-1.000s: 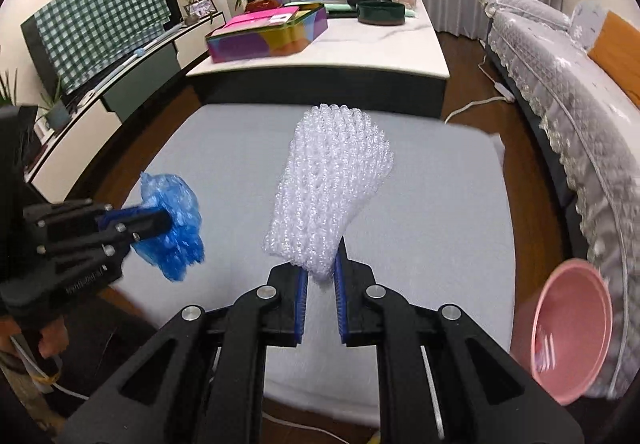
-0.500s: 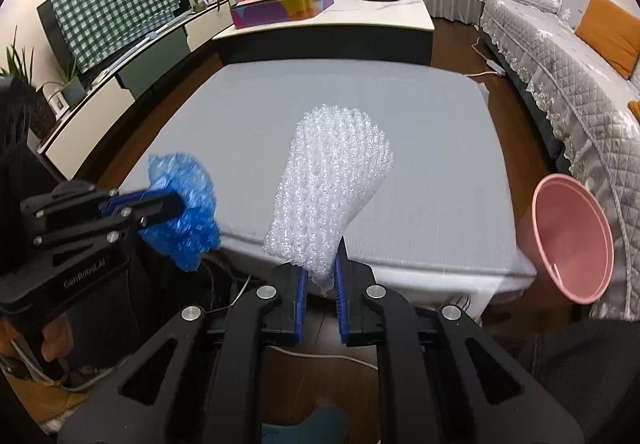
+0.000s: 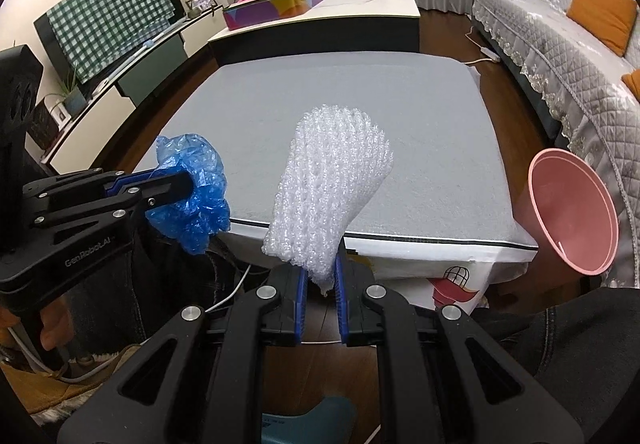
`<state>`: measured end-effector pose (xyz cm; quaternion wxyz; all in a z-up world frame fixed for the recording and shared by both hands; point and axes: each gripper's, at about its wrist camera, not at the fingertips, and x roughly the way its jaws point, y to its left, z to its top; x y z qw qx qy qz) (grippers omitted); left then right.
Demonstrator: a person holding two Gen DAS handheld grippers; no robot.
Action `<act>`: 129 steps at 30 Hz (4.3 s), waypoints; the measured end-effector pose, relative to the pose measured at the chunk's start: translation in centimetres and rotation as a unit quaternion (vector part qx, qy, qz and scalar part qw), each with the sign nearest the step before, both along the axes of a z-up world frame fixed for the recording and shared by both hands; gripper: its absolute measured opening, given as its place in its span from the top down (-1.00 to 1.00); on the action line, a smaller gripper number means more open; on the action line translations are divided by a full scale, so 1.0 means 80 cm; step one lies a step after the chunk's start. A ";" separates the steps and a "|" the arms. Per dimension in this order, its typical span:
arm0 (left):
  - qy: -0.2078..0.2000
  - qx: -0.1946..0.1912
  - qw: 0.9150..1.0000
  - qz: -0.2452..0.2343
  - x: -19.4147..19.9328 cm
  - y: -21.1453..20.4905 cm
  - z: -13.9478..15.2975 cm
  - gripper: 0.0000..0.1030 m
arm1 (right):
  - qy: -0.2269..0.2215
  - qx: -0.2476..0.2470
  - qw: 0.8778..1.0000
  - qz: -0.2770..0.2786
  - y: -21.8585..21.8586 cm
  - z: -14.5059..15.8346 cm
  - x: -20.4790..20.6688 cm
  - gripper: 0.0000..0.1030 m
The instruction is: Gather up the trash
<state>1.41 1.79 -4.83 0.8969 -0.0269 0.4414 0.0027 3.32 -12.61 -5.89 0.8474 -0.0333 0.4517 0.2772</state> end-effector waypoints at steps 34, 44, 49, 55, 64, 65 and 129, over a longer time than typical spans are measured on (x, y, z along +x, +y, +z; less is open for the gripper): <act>0.053 0.000 0.965 -0.258 0.348 -0.349 -0.028 0.78 | 0.015 0.001 0.943 -0.333 -0.345 -0.034 0.261 0.74; 0.096 -0.001 0.959 -0.265 0.397 -0.404 -0.078 0.76 | 0.090 -0.006 0.928 -0.361 -0.379 -0.091 0.296 0.69; 0.117 0.011 0.960 -0.253 0.413 -0.419 -0.108 0.25 | 0.128 -0.012 0.916 -0.380 -0.394 -0.112 0.305 0.50; 0.110 0.054 0.967 -0.222 0.416 -0.412 -0.125 -0.58 | 0.133 -0.026 0.909 -0.394 -0.399 -0.119 0.306 -0.56; 0.073 0.048 0.977 -0.192 0.382 -0.355 -0.069 -0.58 | 0.048 -0.028 0.917 -0.394 -0.377 -0.072 0.296 -0.80; 0.064 0.046 0.979 -0.189 0.375 -0.344 -0.058 -0.58 | 0.012 -0.033 0.918 -0.395 -0.369 -0.057 0.287 -0.84; -0.082 0.043 0.993 -0.069 0.023 -0.110 0.045 -0.76 | -0.088 -0.033 0.959 -0.267 -0.149 0.049 -0.028 -0.90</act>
